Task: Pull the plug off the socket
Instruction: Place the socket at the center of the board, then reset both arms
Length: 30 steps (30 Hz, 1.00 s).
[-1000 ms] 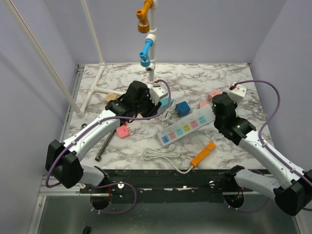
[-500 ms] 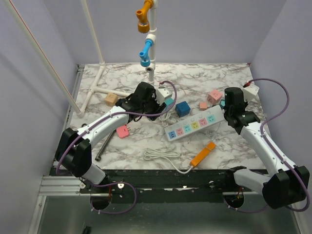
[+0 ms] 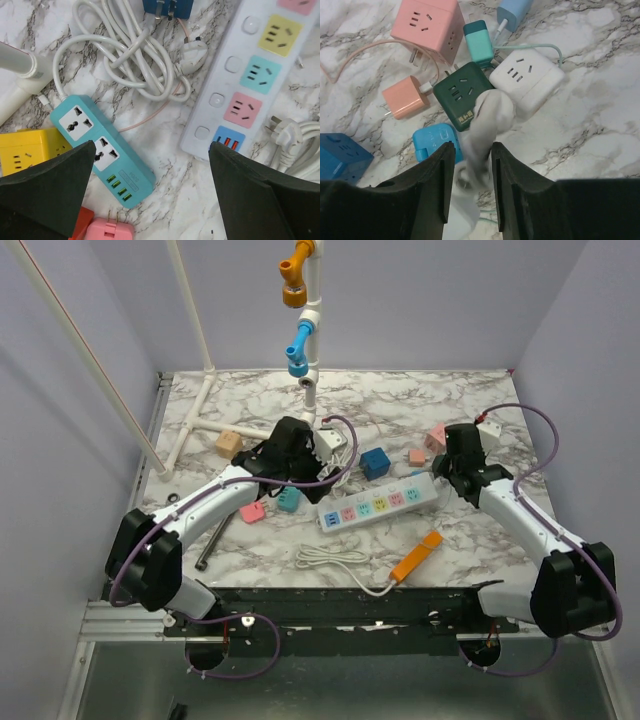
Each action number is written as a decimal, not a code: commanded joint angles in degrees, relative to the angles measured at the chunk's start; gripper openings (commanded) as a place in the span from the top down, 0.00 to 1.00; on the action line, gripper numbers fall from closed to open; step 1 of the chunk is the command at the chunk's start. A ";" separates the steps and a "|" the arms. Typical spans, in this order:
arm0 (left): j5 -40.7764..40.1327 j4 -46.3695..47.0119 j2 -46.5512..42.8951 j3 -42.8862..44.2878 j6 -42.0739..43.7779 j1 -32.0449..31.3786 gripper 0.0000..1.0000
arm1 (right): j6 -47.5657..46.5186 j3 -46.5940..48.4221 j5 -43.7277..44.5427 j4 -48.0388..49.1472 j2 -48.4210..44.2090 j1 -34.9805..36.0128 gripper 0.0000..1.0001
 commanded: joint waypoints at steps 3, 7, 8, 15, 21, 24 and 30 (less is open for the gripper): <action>3.74 -5.49 -11.19 2.12 1.04 0.62 0.02 | -2.11 4.54 -0.39 4.55 6.58 0.12 0.36; 3.25 -8.23 -18.49 1.04 1.89 1.52 0.01 | -2.77 7.82 -1.75 4.43 9.84 0.17 0.00; 3.36 -9.54 -19.88 1.24 1.96 2.20 0.02 | -3.25 8.63 -1.99 4.28 10.01 0.13 0.00; 10.11 -11.04 -29.36 -2.32 -0.63 14.57 0.02 | -4.84 13.52 -5.12 3.59 6.98 0.17 0.00; 9.70 -11.51 -35.21 -6.36 -1.35 24.17 0.02 | -5.15 12.88 -7.23 4.02 0.66 0.17 0.00; 7.93 -8.13 -39.07 -10.22 -4.36 28.72 0.02 | -3.54 7.14 -5.19 6.38 -4.07 0.15 0.00; -3.27 7.49 -43.12 -24.16 -9.40 32.22 0.01 | 1.17 -13.46 -1.86 24.52 -16.10 0.13 0.00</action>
